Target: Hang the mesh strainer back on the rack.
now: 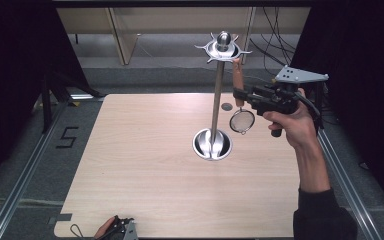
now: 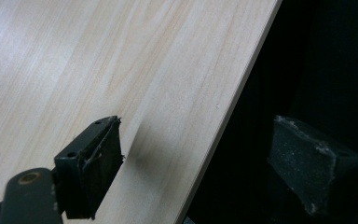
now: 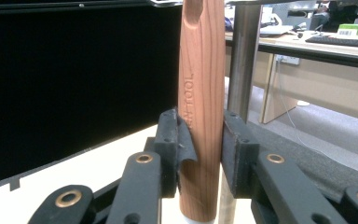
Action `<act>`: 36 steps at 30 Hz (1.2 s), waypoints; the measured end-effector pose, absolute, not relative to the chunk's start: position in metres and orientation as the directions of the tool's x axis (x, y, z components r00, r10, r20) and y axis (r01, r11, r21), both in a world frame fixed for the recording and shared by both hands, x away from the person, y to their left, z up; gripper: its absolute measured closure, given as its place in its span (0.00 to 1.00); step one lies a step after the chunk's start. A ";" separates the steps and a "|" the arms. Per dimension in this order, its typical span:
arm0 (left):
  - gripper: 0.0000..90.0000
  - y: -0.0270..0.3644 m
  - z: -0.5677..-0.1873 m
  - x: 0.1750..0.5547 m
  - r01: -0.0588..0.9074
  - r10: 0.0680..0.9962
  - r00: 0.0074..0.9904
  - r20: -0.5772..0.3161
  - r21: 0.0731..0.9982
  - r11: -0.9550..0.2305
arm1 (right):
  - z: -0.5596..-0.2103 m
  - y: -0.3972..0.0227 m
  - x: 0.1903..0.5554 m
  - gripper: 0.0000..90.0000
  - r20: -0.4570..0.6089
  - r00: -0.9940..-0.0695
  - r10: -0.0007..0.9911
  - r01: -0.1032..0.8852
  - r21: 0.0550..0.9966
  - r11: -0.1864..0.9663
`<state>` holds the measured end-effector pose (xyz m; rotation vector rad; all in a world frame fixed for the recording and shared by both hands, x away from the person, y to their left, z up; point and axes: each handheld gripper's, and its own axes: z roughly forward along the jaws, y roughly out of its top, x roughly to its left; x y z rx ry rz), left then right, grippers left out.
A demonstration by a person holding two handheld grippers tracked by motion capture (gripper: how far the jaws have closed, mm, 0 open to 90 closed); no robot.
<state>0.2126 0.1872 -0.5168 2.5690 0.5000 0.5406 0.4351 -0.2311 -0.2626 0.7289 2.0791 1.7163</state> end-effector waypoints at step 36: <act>0.18 0.187 -0.517 0.213 0.246 0.428 0.858 0.284 0.505 -0.828 | -0.271 -0.223 0.447 0.78 0.077 -0.799 0.596 0.200 0.969 0.144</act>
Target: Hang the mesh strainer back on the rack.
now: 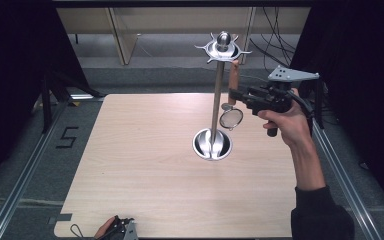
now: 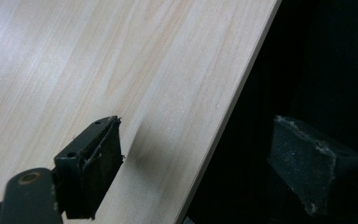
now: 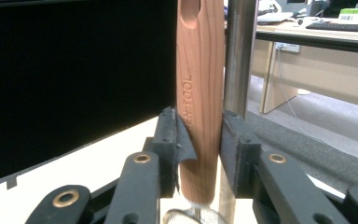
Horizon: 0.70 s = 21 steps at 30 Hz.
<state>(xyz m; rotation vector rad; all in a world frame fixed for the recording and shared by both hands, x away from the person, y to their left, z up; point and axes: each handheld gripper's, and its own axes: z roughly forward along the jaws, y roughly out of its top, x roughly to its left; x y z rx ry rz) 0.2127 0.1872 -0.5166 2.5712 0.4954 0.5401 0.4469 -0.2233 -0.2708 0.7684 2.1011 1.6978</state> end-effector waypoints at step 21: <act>0.18 0.187 -0.517 0.212 0.246 0.427 0.858 0.284 0.502 -0.829 | -0.276 -0.239 0.433 0.72 0.082 -0.776 0.625 0.203 0.971 0.125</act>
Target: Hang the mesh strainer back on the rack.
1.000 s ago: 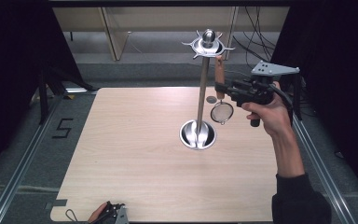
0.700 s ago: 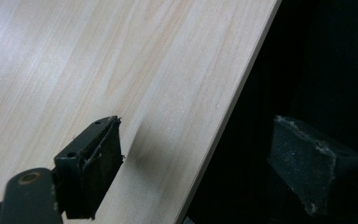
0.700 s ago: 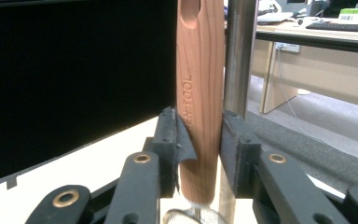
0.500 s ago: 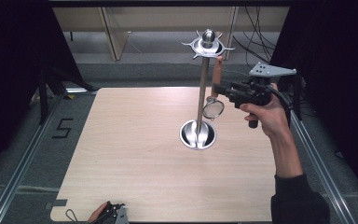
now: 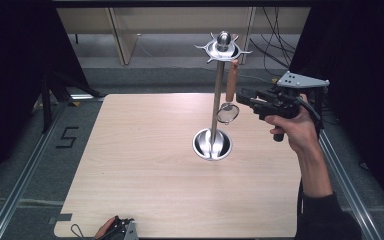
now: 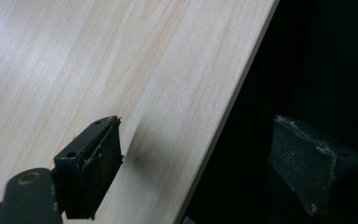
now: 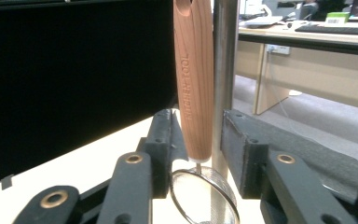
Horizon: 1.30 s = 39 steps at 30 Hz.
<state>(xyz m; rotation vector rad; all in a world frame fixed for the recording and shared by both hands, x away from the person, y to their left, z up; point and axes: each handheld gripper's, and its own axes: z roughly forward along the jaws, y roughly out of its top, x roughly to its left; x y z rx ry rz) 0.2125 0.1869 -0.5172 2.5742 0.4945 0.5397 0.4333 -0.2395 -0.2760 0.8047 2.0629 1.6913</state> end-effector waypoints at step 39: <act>0.18 0.186 -0.516 0.211 0.237 0.421 0.859 0.290 0.504 -0.831 | -0.322 -0.239 0.397 0.46 0.011 -0.727 0.686 0.221 0.950 0.219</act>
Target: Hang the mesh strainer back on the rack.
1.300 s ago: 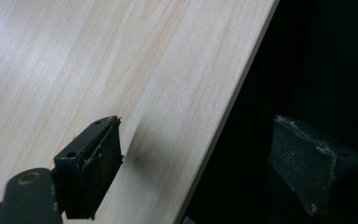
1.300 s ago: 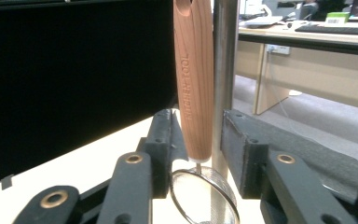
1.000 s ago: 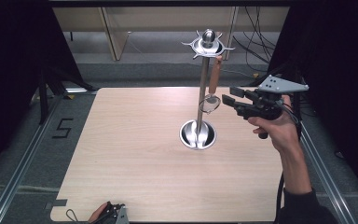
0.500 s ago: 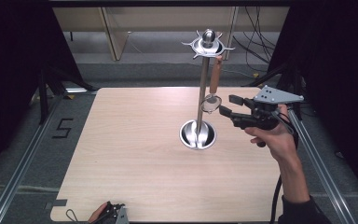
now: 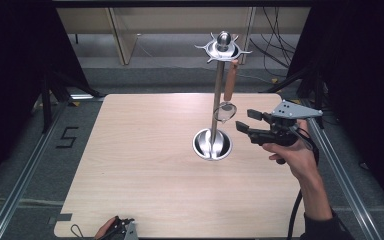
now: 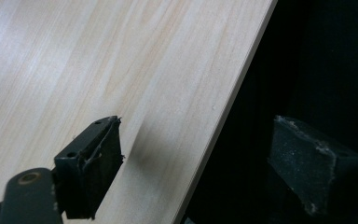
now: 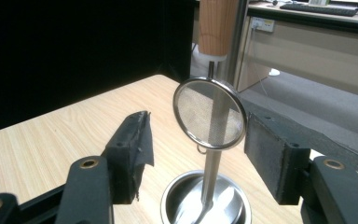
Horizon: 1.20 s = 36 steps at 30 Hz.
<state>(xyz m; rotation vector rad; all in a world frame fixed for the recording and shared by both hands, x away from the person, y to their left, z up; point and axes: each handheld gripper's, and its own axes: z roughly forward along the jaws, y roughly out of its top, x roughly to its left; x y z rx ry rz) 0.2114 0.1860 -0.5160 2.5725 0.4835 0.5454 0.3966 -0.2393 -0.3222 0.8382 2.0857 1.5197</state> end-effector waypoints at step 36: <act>0.18 0.186 -0.516 0.210 0.233 0.420 0.860 0.291 0.508 -0.829 | -0.338 -0.236 0.391 0.42 -0.006 -0.736 0.677 0.244 0.931 0.272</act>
